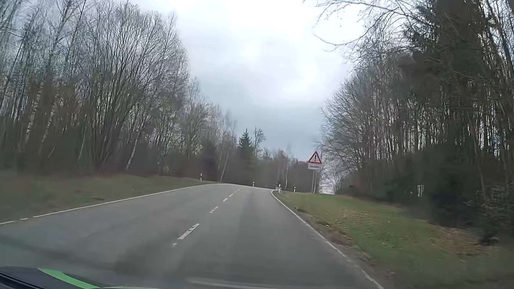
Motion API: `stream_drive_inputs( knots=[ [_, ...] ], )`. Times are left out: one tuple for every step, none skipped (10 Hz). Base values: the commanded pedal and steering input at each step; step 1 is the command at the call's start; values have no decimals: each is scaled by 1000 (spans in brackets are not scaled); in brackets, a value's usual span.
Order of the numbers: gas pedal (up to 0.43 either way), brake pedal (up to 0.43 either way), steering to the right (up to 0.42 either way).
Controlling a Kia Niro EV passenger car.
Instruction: Follow the waypoints while adhering to traffic rules and regulations
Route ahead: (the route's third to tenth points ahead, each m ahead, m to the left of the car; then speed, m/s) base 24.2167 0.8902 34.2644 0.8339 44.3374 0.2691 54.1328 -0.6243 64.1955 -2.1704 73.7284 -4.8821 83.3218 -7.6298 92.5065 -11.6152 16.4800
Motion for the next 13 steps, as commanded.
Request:
stream_drive_inputs(
  knots=[
    [248,0,3],
    [248,0,3],
    [248,0,3],
    [248,0,3],
    [248,0,3],
    [248,0,3],
    [248,0,3],
    [248,0,3],
    [248,0,3],
    [248,0,4],
    [248,0,5],
    [248,0,6],
    [248,0,6]
  ],
)
